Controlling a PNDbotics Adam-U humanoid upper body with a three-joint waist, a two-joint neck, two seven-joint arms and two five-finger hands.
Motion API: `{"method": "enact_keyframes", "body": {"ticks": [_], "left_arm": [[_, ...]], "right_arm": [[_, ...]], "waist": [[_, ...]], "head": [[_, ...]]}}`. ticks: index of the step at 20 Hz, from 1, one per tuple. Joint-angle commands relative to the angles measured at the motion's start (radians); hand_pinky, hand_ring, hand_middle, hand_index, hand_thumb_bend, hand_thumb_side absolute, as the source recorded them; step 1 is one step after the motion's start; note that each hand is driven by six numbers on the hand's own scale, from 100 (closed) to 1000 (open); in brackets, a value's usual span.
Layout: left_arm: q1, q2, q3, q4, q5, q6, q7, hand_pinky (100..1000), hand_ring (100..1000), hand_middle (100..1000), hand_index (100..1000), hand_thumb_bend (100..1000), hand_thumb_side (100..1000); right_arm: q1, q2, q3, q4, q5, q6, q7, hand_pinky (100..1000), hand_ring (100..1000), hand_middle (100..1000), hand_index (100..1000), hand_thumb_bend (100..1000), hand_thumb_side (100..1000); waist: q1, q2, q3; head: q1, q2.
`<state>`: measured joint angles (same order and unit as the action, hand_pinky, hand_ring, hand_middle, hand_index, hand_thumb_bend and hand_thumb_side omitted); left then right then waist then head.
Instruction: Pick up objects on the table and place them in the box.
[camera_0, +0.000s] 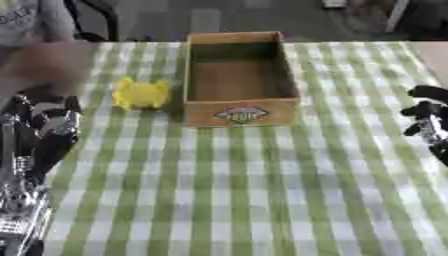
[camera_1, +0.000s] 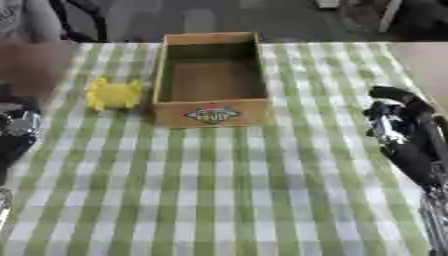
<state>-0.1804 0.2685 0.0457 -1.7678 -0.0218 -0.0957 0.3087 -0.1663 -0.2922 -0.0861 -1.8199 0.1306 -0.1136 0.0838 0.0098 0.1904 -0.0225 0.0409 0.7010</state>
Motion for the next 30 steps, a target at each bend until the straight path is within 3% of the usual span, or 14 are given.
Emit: {"method": "enact_keyframes", "body": {"ticks": [1, 10, 14, 18, 23, 27, 30], "left_arm": [[-0.007, 0.03, 0.009, -0.019, -0.005, 0.002, -0.001, 632, 888, 517, 700, 269, 100], [-0.008, 0.032, 0.01, -0.021, -0.005, 0.003, -0.001, 632, 889, 517, 701, 269, 100], [-0.019, 0.071, 0.005, -0.022, -0.017, 0.02, -0.024, 640, 903, 530, 713, 266, 100], [-0.063, 0.196, -0.014, -0.016, -0.057, 0.072, -0.104, 665, 934, 566, 744, 284, 100], [-0.177, 0.393, -0.049, 0.05, -0.14, 0.146, -0.27, 690, 958, 643, 789, 424, 100], [-0.303, 0.505, -0.098, 0.189, -0.203, 0.154, -0.414, 691, 943, 672, 802, 544, 100], [-0.423, 0.543, -0.144, 0.356, -0.273, 0.142, -0.53, 693, 928, 689, 814, 646, 100]], "right_arm": [[-0.005, -0.01, -0.005, -0.026, -0.005, 0.0, -0.001, 476, 676, 770, 824, 100, 581], [-0.004, -0.01, -0.006, -0.028, -0.004, 0.0, -0.002, 475, 677, 771, 824, 100, 582], [-0.002, -0.011, -0.006, -0.027, -0.002, 0.001, -0.002, 475, 677, 771, 824, 100, 582], [0.0, -0.015, -0.005, -0.027, 0.0, 0.001, -0.001, 476, 677, 771, 825, 100, 581], [0.002, -0.018, 0.0, -0.024, 0.001, 0.002, 0.003, 475, 677, 771, 825, 100, 584], [0.007, -0.022, 0.003, -0.021, 0.003, 0.002, 0.006, 475, 677, 771, 825, 100, 586], [0.01, -0.024, 0.007, -0.02, 0.003, 0.002, 0.01, 475, 677, 771, 825, 100, 588]], "waist": [[0.0, -0.011, 0.0], [0.002, -0.011, -0.001], [0.004, -0.012, -0.002], [0.008, -0.014, -0.007], [0.018, -0.021, -0.018], [0.025, -0.027, -0.026], [0.031, -0.032, -0.035]], "head": [[0.001, -0.004], [0.0, -0.005], [-0.001, -0.005], [-0.002, -0.004], [-0.004, -0.007], [-0.005, -0.007], [-0.004, -0.003]]}}
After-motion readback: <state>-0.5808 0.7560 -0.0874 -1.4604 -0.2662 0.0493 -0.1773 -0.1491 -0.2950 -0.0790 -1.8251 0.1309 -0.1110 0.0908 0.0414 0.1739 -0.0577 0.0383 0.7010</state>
